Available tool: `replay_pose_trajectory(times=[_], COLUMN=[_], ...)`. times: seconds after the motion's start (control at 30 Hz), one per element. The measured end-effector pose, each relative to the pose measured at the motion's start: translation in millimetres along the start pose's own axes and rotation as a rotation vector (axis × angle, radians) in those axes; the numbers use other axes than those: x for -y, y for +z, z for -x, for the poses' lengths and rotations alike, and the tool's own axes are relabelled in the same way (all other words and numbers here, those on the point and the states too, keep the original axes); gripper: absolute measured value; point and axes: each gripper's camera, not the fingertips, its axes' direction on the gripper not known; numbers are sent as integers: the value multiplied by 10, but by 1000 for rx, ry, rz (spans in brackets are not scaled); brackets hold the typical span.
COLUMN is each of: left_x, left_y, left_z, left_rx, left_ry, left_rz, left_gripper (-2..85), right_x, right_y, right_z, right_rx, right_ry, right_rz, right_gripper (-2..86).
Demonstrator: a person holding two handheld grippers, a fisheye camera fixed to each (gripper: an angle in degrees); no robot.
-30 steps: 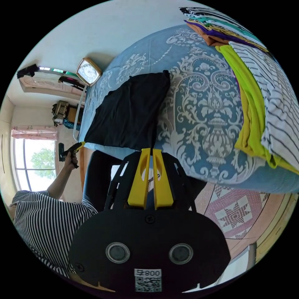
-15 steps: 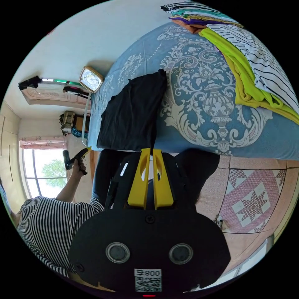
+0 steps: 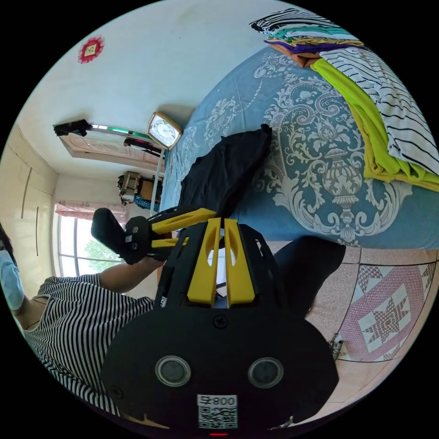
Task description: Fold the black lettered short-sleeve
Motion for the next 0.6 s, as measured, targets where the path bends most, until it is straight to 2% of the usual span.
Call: replay_pose_trajectory(times=[0.13, 0.23, 0.43, 0.6], left_x=[444, 597, 758, 835], left_y=[-177, -402, -792, -978], left_z=[-135, -39, 190, 270], left_rx=[121, 73, 8, -27], left_ry=[10, -48, -156, -192], left_rz=[37, 11, -41, -68], left_gripper=[32, 21, 15, 15], right_x=[105, 185, 421, 1031], right_y=[81, 107, -62, 280], right_z=[22, -4, -433, -663], right_rx=[17, 49, 146, 182], right_ry=[-16, -22, 92, 175], right_rz=[26, 36, -136, -127], right_gripper=[9, 8, 16, 65])
